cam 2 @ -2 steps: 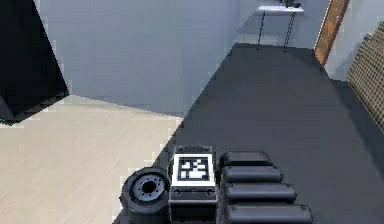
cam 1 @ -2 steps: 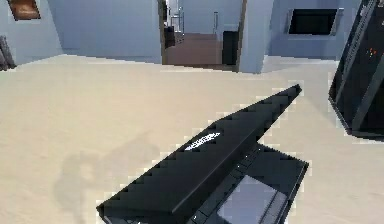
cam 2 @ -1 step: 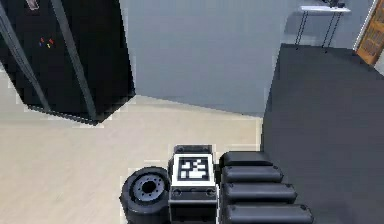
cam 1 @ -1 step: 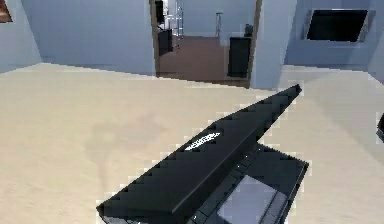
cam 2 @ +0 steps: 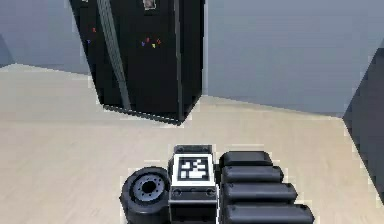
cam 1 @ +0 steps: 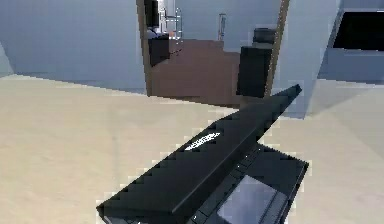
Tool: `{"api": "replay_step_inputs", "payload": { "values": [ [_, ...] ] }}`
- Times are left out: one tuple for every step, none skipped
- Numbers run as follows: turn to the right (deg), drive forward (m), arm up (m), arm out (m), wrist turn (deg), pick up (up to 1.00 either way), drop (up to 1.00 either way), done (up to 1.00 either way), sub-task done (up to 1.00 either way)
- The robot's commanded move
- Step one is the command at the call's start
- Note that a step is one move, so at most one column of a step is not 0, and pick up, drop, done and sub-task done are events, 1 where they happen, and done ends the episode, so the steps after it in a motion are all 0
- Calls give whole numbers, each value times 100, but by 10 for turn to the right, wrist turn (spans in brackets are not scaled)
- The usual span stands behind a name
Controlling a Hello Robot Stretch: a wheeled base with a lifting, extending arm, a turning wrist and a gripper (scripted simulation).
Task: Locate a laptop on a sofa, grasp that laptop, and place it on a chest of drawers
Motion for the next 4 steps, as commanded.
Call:
{"api": "replay_step_inputs", "payload": {
  "values": [
    [0, 100, 0, 0, 0, 0, 0, 0, 0],
    [0, 100, 0, 0, 0, 0, 0, 0, 0],
    [0, 100, 0, 0, 0, 0, 0, 0, 0],
    [60, 0, 0, 0, 0, 0, 0, 0, 0]
  ]
}}
